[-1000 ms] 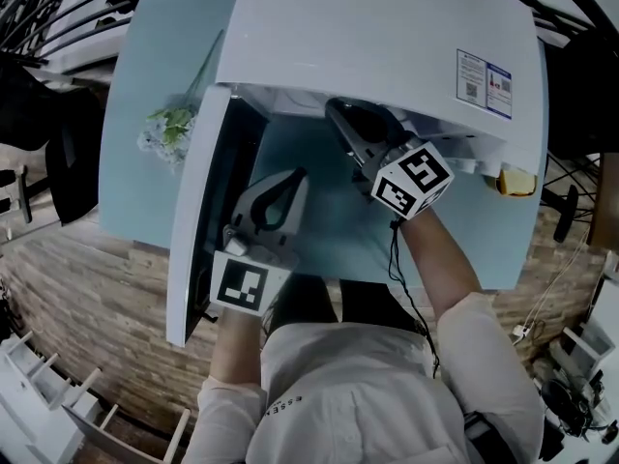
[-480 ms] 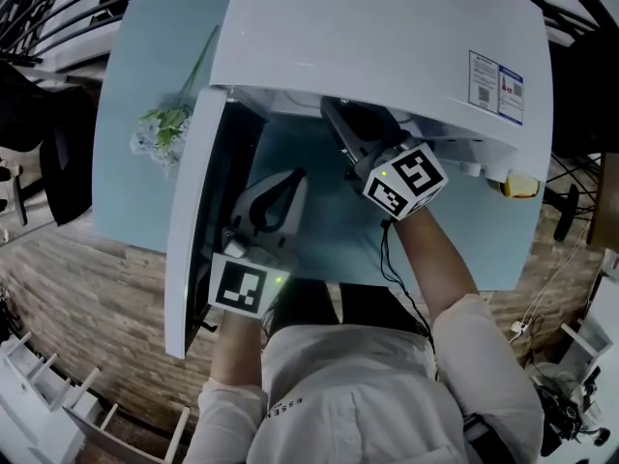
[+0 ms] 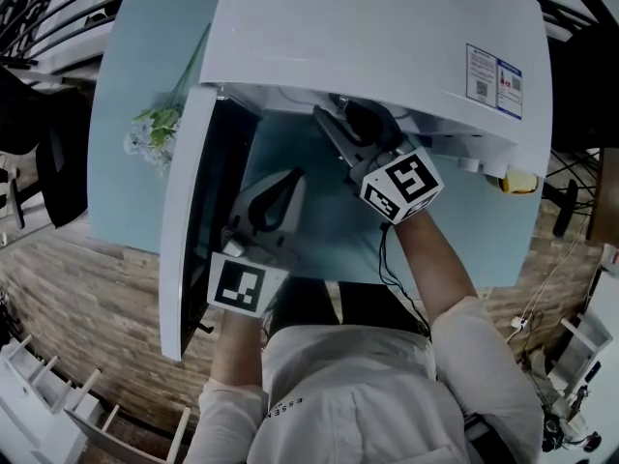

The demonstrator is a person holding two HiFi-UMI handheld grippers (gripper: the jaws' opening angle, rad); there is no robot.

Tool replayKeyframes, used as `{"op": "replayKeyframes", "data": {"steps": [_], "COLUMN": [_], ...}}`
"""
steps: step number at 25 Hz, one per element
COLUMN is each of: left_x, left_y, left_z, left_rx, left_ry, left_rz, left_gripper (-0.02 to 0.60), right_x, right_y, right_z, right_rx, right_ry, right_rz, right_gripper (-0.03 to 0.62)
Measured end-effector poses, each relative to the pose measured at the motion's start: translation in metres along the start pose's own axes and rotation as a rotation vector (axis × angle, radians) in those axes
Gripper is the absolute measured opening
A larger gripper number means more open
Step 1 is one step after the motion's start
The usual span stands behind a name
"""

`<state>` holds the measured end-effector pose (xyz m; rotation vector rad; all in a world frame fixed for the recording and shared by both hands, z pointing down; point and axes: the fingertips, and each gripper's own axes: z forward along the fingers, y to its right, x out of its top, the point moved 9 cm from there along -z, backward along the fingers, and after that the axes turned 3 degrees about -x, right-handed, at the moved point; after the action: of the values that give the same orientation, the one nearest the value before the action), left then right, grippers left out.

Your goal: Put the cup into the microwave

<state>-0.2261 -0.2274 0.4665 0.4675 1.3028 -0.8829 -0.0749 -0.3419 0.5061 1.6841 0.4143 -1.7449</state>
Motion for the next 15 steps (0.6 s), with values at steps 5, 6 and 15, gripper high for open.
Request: {"op": "replayKeyframes", "data": {"steps": [5, 6, 15], "left_x": [-0.001, -0.001, 0.024], "left_y": [0.006, 0.007, 0.024], "left_z": [0.000, 0.000, -0.008], "left_rx": [-0.008, -0.009, -0.005], "left_ry": [0.008, 0.009, 0.031], "left_rz": [-0.001, 0.000, 0.034], "left_gripper": [0.003, 0.003, 0.003], "right_x": [0.005, 0.004, 0.027], "right_y": [0.005, 0.006, -0.008], "right_z": [-0.016, -0.020, -0.071], "right_rx": [-0.030, -0.036, -0.119], "right_ry": [0.005, -0.002, 0.013], "right_rz": [0.001, 0.001, 0.001], "right_gripper": [0.118, 0.118, 0.118]}}
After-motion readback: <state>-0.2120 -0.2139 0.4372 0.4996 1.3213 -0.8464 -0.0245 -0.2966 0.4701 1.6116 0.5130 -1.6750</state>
